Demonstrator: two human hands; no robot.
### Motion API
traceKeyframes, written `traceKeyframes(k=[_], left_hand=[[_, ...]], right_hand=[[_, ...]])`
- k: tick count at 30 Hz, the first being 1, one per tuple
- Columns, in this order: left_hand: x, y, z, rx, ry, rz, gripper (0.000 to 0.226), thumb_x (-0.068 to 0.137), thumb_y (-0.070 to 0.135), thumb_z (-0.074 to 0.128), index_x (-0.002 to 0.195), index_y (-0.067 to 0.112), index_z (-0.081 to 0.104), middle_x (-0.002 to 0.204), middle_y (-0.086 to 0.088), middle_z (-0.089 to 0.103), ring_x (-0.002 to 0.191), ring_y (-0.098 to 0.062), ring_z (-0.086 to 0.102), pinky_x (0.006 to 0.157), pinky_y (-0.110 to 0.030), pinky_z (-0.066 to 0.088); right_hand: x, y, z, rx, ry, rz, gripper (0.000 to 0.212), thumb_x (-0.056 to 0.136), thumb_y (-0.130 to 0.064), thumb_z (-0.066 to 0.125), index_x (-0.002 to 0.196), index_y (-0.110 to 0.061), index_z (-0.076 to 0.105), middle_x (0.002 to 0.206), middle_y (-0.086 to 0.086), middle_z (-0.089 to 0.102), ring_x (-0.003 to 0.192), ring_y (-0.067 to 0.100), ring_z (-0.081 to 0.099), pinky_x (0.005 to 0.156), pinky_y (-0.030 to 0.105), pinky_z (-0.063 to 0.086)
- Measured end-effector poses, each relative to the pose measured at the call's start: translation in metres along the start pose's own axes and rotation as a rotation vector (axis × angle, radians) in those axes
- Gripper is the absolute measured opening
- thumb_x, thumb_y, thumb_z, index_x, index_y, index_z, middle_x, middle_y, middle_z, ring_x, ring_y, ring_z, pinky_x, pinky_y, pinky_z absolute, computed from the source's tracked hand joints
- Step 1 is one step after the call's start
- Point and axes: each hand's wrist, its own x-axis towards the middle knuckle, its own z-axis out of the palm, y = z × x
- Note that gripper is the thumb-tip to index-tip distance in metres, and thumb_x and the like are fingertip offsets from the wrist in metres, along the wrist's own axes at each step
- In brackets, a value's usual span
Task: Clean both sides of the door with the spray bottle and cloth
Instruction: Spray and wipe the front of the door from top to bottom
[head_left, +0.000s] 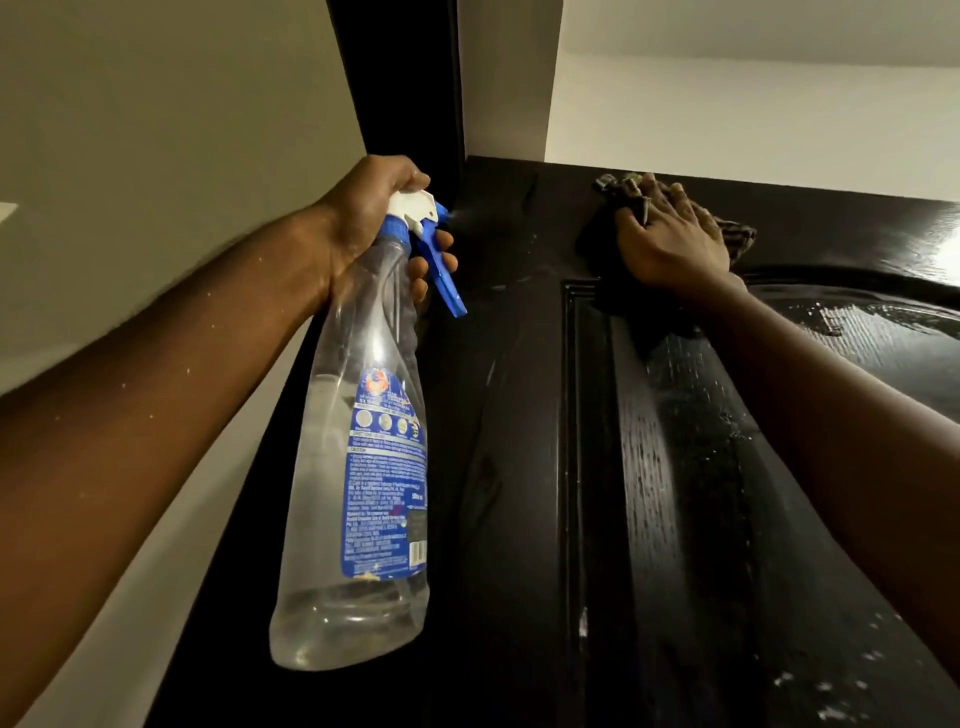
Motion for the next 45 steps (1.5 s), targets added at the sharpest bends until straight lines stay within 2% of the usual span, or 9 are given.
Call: traceKeyframes(k=[8,12,16,20,28,37,40,42,45], left_hand=[[0.011,0.003,-0.029,-0.090,-0.091,0.016,0.040,0.096,0.040,0.035,0.086,0.006,0.055,0.068,-0.007,0.061,0.081,-0.022,0.053,0.041,-0.018,0.043],[0.010,0.001,-0.041,-0.089,-0.041,0.052,0.041,0.098,0.038,0.036,0.086,0.005,0.057,0.074,-0.010,0.063,0.065,-0.020,0.060,0.041,-0.018,0.043],[0.008,-0.005,-0.053,-0.082,-0.039,0.059,0.039,0.096,0.037,0.037,0.086,0.006,0.057,0.074,-0.010,0.064,0.087,-0.026,0.055,0.042,-0.019,0.042],[0.005,-0.008,-0.064,-0.091,-0.111,0.017,0.041,0.097,0.039,0.035,0.089,0.005,0.056,0.079,-0.012,0.062,0.058,-0.018,0.053,0.040,-0.017,0.042],[0.000,-0.017,-0.068,-0.109,-0.137,-0.036,0.044,0.096,0.040,0.034,0.087,0.003,0.056,0.081,-0.013,0.062,0.040,-0.013,0.051,0.041,-0.017,0.043],[-0.021,-0.030,-0.066,-0.134,-0.108,-0.041,0.043,0.096,0.041,0.036,0.092,0.004,0.057,0.087,-0.015,0.064,0.044,-0.015,0.051,0.040,-0.019,0.042],[-0.041,-0.036,-0.055,-0.102,-0.129,-0.055,0.044,0.096,0.042,0.037,0.090,0.004,0.058,0.086,-0.014,0.064,0.041,-0.016,0.052,0.040,-0.019,0.042],[-0.051,-0.040,-0.043,-0.053,-0.152,-0.081,0.045,0.096,0.043,0.038,0.088,0.004,0.059,0.082,-0.014,0.066,0.040,-0.015,0.050,0.039,-0.020,0.042],[-0.062,-0.044,-0.027,0.013,-0.154,-0.119,0.049,0.095,0.045,0.039,0.090,0.002,0.062,0.084,-0.015,0.069,0.038,-0.014,0.049,0.039,-0.020,0.043]], right_hand=[[0.050,-0.062,0.014,-0.045,-0.063,-0.017,0.062,0.103,-0.050,0.018,0.162,-0.030,0.009,0.170,-0.004,-0.002,0.156,0.019,-0.005,0.126,0.045,-0.003],[0.059,-0.122,0.033,-0.079,-0.094,-0.233,0.060,0.105,-0.050,0.018,0.162,-0.033,0.007,0.170,-0.005,-0.001,0.156,0.016,-0.003,0.126,0.040,-0.003],[0.013,-0.121,0.035,-0.067,-0.169,-0.487,0.064,0.101,-0.055,0.015,0.161,-0.035,0.006,0.168,-0.012,-0.003,0.154,0.008,-0.006,0.126,0.034,-0.006],[-0.036,-0.072,0.026,-0.052,-0.136,-0.427,0.068,0.092,-0.056,0.014,0.157,-0.040,0.004,0.164,-0.020,-0.002,0.149,-0.002,-0.007,0.119,0.020,-0.008],[0.051,-0.068,0.019,-0.100,-0.080,-0.025,0.064,0.101,-0.050,0.017,0.162,-0.033,0.005,0.170,-0.005,-0.003,0.156,0.018,-0.005,0.126,0.045,-0.002],[-0.028,-0.114,0.038,-0.056,-0.182,-0.518,0.059,0.103,-0.049,0.020,0.160,-0.036,0.009,0.168,-0.014,0.002,0.153,0.006,-0.005,0.125,0.030,-0.005],[-0.064,-0.082,0.018,0.061,-0.163,-0.387,0.068,0.095,-0.049,0.019,0.160,-0.031,0.017,0.165,-0.014,0.014,0.151,0.003,0.005,0.124,0.027,0.003],[-0.072,-0.064,0.008,0.155,-0.116,-0.230,0.070,0.091,-0.054,0.019,0.153,-0.029,0.038,0.158,-0.003,0.037,0.146,0.014,0.030,0.117,0.033,0.025],[-0.061,-0.057,0.001,0.268,-0.134,0.060,0.057,0.089,-0.061,0.022,0.121,-0.027,0.055,0.119,0.006,0.059,0.113,0.026,0.055,0.094,0.036,0.039]])
